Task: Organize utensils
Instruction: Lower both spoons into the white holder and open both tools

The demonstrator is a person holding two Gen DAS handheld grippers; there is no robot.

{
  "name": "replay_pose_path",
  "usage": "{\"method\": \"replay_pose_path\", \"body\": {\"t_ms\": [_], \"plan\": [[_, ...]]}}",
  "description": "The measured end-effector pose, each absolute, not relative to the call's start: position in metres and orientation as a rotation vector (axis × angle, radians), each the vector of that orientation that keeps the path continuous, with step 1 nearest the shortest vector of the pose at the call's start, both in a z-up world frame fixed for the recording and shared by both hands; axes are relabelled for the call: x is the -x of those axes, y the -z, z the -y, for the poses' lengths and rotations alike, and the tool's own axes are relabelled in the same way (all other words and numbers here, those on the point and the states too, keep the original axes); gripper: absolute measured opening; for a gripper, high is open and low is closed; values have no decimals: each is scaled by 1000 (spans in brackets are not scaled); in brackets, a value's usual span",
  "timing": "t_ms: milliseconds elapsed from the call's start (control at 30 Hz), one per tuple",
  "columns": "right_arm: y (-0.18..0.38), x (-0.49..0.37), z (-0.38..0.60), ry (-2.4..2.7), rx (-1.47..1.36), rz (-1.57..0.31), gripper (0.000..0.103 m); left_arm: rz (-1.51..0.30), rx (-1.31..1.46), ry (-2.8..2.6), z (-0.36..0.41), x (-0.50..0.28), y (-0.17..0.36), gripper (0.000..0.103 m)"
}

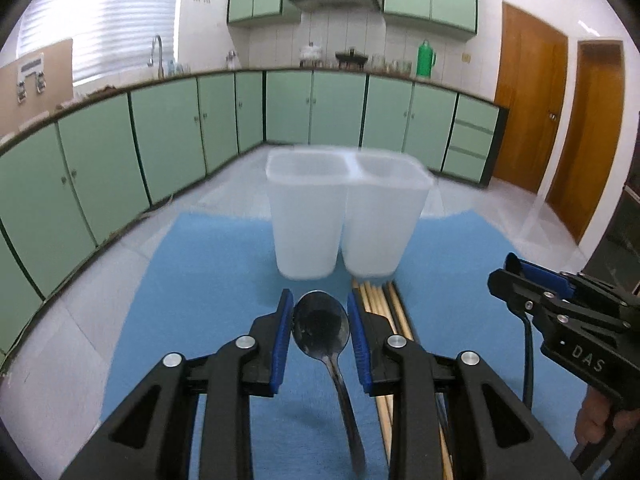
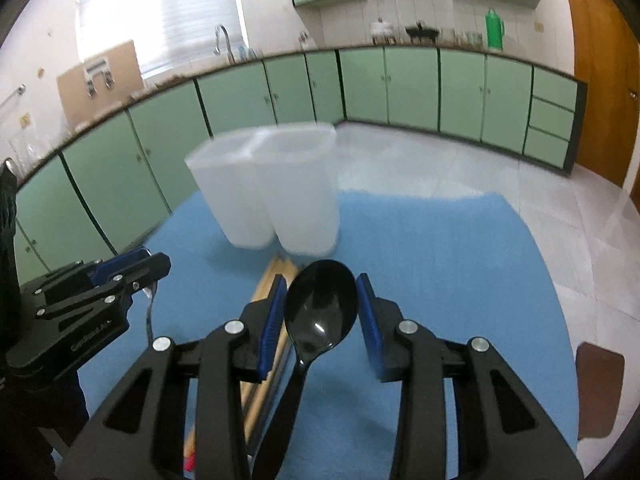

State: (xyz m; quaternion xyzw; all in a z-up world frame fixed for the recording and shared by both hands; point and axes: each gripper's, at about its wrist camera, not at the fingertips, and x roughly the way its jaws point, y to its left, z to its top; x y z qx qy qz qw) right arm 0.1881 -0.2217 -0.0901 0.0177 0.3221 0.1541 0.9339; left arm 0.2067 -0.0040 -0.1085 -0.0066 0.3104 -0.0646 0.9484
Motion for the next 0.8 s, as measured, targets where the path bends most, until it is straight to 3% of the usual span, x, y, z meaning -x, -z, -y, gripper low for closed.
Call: {"method": "replay_pose_path", "body": {"t_ms": [433, 800], "plan": [[19, -197, 227, -394, -56, -421, 34, -405, 73, 160, -12, -194, 40, 27], [-14, -297, 219, -367, -54, -268, 34, -240, 82, 170, -22, -266, -22, 27]]}}
